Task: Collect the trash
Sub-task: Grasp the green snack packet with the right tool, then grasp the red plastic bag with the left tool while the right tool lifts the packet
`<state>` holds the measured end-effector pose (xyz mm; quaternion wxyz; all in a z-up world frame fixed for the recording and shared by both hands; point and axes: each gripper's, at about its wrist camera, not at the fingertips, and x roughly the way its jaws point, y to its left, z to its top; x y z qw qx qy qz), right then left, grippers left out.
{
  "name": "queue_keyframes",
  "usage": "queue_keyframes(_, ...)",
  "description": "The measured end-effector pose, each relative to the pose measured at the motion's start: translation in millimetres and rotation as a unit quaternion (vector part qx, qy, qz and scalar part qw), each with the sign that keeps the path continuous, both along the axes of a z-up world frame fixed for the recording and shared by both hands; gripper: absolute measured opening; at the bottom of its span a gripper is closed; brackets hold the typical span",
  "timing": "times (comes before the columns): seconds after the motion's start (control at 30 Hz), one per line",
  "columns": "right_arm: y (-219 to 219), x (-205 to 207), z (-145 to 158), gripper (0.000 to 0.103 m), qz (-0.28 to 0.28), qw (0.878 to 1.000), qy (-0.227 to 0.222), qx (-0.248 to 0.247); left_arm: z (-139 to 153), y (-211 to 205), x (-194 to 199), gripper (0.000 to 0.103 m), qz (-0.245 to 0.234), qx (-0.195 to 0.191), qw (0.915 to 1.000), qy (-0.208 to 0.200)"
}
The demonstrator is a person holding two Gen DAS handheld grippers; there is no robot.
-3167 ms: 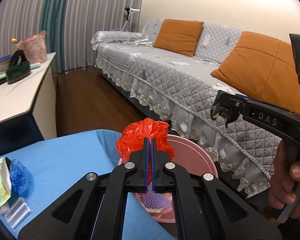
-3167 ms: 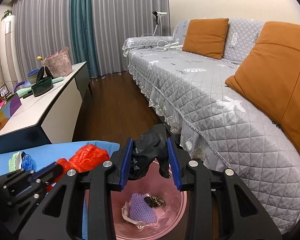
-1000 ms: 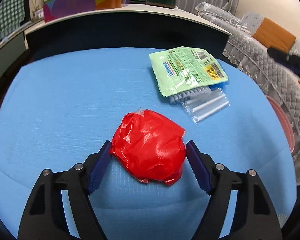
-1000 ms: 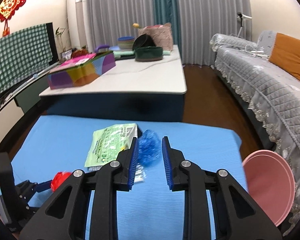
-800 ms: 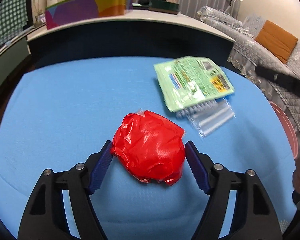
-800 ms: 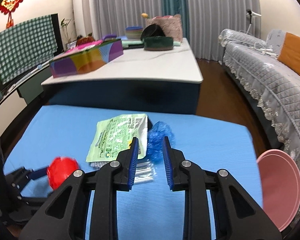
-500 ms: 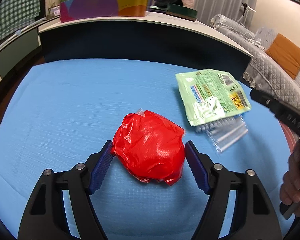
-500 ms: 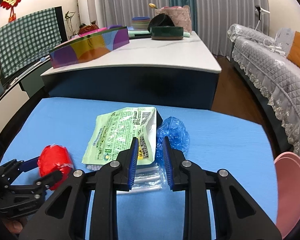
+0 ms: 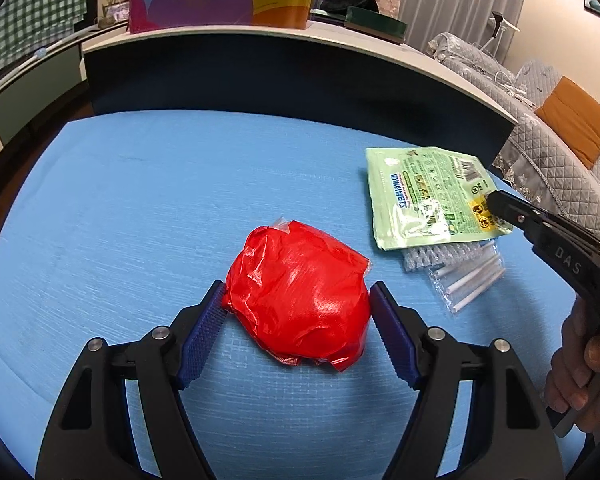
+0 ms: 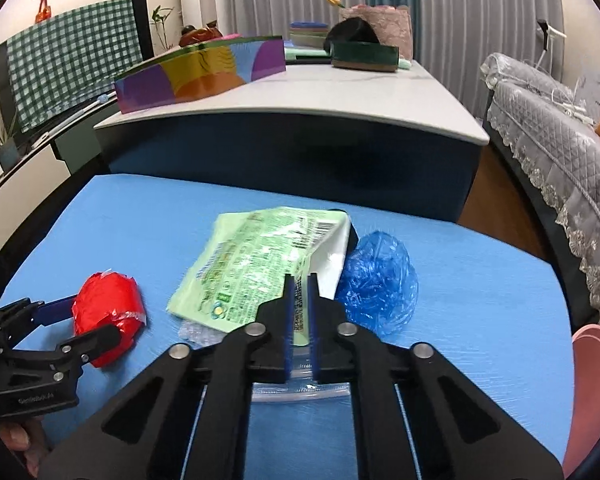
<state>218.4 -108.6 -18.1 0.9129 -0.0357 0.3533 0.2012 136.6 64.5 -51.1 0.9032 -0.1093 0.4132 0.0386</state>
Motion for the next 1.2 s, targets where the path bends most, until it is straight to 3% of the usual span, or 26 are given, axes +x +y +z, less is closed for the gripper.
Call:
queue_keyframes(0.7,-27.1,-59.2,69.1,0.000,0.000,0.997,-0.072,0.033,37.6,-20.3,-18.7,0.070,-0.018,0.034,0.9972,-0.065)
queue_keyframes(1.2,-77.0,-100.2,91.5,0.001,-0.047,0.993,-0.103,0.007,60.1,-47.8,-33.3,0.070,-0.044,0.042,0.9933,-0.098)
